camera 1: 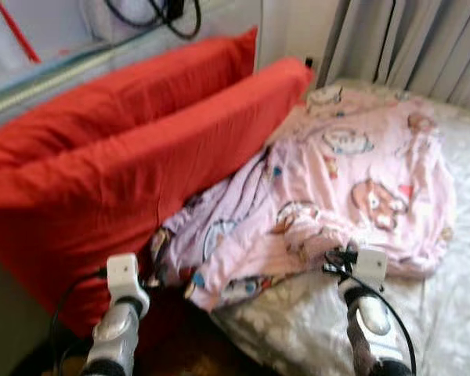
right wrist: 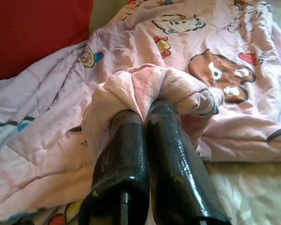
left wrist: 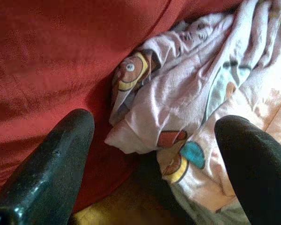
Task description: Clean up the room
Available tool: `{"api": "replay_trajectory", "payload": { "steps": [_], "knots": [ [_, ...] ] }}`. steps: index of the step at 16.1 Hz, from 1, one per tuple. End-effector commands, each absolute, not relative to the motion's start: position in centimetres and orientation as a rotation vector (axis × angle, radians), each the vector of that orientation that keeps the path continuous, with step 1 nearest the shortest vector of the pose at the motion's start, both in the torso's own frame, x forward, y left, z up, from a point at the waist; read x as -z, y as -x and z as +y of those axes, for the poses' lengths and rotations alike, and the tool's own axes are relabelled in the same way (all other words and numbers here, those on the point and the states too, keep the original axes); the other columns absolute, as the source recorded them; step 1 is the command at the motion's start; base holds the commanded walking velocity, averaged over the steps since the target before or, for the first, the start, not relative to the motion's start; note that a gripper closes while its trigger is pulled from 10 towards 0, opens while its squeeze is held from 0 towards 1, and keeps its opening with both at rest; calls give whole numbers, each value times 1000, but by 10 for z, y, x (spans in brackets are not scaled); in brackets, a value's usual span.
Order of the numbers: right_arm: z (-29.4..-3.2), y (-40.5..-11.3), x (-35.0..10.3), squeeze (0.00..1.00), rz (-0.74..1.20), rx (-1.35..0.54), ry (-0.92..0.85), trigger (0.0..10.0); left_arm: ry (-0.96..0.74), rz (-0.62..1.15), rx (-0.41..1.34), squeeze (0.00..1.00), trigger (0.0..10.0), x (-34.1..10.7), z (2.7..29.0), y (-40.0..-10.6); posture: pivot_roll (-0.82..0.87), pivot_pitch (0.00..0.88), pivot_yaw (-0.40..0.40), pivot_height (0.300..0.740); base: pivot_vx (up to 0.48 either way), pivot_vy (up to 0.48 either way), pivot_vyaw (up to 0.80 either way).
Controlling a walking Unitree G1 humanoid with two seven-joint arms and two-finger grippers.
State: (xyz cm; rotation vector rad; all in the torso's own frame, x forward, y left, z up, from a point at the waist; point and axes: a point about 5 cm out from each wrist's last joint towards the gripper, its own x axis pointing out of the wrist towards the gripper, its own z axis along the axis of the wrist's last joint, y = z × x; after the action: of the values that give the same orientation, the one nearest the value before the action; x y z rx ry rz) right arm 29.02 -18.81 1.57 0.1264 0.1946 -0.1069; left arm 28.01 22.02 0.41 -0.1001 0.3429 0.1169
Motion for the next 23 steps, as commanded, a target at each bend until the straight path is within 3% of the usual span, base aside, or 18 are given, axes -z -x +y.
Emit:
{"api": "replay_trajectory", "payload": {
  "steps": [1, 6, 23],
  "knots": [
    [-190, -290, -16, 0, 192, 117, -127, 10000, 65, 405, -111, 0, 10000, 7, 222, -270, 65, 55, -10, 740, 0, 0, 0],
    [-188, -285, -9, 0, 233, 108, -124, 10000, 56, 545, -151, 0, 10000, 30, 226, -247, 68, 64, -11, 740, 0, 0, 0],
    [-178, -284, -11, 0, 203, 109, -76, 10000, 43, 611, -109, 0, 10000, 44, 216, -233, 62, 25, -6, 740, 0, 0, 0]
  ]
}}
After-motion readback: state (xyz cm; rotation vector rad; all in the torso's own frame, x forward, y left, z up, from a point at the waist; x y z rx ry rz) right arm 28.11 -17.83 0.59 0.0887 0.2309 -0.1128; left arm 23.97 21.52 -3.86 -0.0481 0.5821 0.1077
